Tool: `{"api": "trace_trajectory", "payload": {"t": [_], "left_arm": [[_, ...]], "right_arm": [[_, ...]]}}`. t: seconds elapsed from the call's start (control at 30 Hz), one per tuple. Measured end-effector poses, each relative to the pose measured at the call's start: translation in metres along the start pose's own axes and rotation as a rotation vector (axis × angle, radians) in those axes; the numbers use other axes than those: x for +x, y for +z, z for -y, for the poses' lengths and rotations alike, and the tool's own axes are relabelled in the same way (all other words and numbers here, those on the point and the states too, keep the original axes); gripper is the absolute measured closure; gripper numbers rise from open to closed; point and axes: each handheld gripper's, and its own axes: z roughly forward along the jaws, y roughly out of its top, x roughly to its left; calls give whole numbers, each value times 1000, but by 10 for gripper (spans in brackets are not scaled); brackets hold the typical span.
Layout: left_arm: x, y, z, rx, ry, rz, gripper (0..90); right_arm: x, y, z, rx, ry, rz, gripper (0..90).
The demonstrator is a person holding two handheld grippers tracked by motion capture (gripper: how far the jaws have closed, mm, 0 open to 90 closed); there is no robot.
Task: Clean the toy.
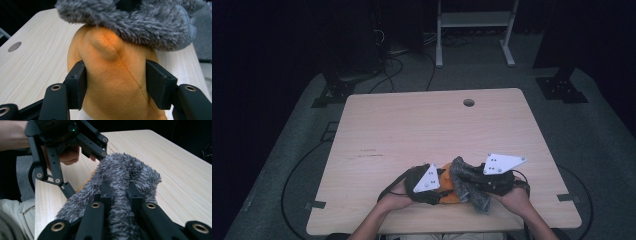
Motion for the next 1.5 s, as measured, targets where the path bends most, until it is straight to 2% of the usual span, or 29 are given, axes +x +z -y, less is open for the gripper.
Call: {"api": "trace_trajectory", "payload": {"t": [0.07, 0.13, 0.2, 0.23, 0.33, 0.37, 0.4, 0.43, 0.53, 0.6, 0.67, 0.73, 0.8, 0.83, 0.93, 1.0, 1.07, 1.3, 1.33, 1.4, 1.47, 1.5], "left_arm": [[1, 0, 1, -3, -9, 3, 391], [6, -1, 5, -11, -42, 16, 392], [8, -2, 7, -10, -51, 18, 393], [12, -3, 11, -10, -81, 21, 393], [17, -3, 16, -16, -134, 21, 394], [17, -3, 16, -16, -134, 21, 396], [20, -3, 17, -13, -155, 17, 398], [21, -3, 18, -9, -166, 13, 399], [24, -3, 21, -7, -190, 7, 399], [24, -4, 21, -4, -191, 4, 395], [24, -4, 21, 5, -188, -13, 384], [24, -5, 20, -8, -181, -28, 338], [24, -10, 19, -69, -166, -10, 254], [23, -13, 17, -96, -142, -15, 212], [19, -18, 11, -156, -112, -53, 210], [19, -16, 11, -141, -105, -63, 308], [17, -10, 14, -77, -59, -101, 373], [23, -8, 19, -38, -118, -148, 401], [27, -7, 22, -24, -148, -162, 402], [29, -6, 24, -14, -171, -181, 400], [31, -7, 25, 5, -181, -222, 382], [32, -9, 25, 13, -179, -238, 357]], "right_arm": [[-3, 1, 2, -1, 12, -2, 791], [-13, 1, 10, 9, 44, 17, 792], [-19, -1, 16, 24, 60, 43, 791], [-21, -1, 19, 38, 62, 60, 791], [-29, -2, 29, 63, 93, 81, 791], [-29, -2, 29, 63, 93, 81, 791], [-30, -5, 30, 52, 115, 73, 791], [-28, -7, 28, 33, 116, 60, 790], [-16, -7, 19, -13, 91, 4, 789], [-12, -5, 17, -11, 80, -9, 788], [-7, 6, 18, 27, 49, -4, 788], [-9, 9, 18, 30, 59, 5, 789], [-10, 11, 19, 32, 61, 12, 789], [-10, 12, 19, 30, 67, 13, 789], [-9, 15, 18, 25, 66, 21, 789], [-9, 16, 17, 23, 61, 21, 789], [-10, 16, 17, 28, 56, 32, 788], [-21, 13, 27, 82, 64, 99, 788], [-26, 11, 30, 99, 93, 118, 787], [-26, 8, 31, 87, 102, 121, 787], [-23, 7, 28, 41, 108, 81, 787], [-21, 9, 27, 37, 104, 70, 787]]}}
